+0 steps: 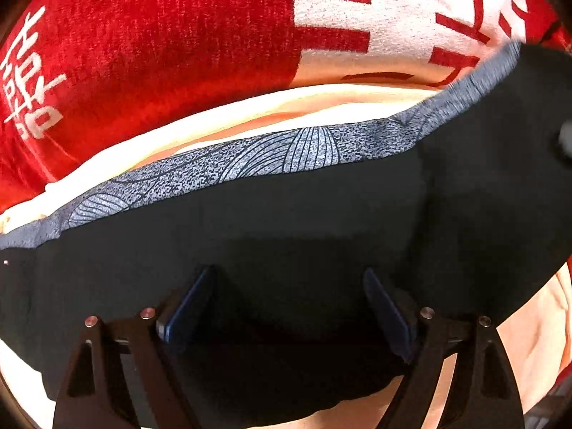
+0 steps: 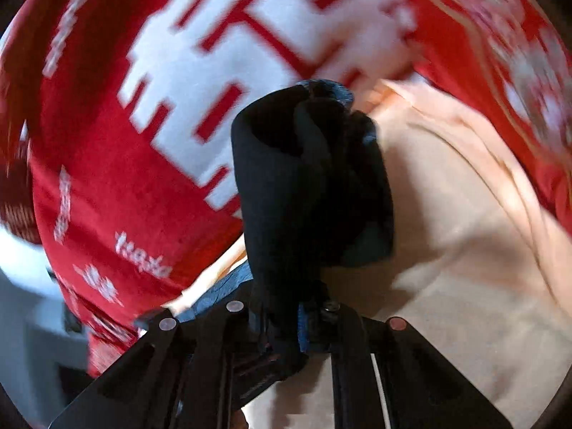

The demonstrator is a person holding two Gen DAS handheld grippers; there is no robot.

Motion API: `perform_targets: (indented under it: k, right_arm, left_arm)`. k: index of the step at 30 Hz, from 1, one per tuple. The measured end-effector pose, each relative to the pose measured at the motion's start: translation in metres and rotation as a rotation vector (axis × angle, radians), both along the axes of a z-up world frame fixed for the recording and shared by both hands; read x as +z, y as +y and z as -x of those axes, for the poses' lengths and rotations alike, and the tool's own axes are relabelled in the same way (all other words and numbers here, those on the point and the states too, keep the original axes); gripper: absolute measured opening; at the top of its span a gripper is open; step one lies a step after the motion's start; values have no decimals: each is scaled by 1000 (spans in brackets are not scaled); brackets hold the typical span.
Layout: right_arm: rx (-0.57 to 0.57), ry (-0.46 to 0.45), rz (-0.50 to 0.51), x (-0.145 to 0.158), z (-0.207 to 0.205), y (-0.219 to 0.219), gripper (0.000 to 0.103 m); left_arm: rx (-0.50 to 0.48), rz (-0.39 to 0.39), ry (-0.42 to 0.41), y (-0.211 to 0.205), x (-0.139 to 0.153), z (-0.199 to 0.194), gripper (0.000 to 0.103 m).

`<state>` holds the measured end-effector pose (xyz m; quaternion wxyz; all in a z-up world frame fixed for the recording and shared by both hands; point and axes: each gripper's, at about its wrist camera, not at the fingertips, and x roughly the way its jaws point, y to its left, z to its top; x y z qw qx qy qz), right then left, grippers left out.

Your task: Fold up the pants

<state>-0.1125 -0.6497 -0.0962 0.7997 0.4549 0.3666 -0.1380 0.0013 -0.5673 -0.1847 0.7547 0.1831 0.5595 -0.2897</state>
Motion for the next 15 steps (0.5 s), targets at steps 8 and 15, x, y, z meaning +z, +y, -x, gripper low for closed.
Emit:
perform_targets:
  k: [8,15]
  right_arm:
    - [181,60,206,43,-47,66,12]
    - [362,88,306,47,-85,139,12]
  left_arm:
    - [-41,54,99,47,23,-38,87]
    - [32,52,64,137,51,-90,87]
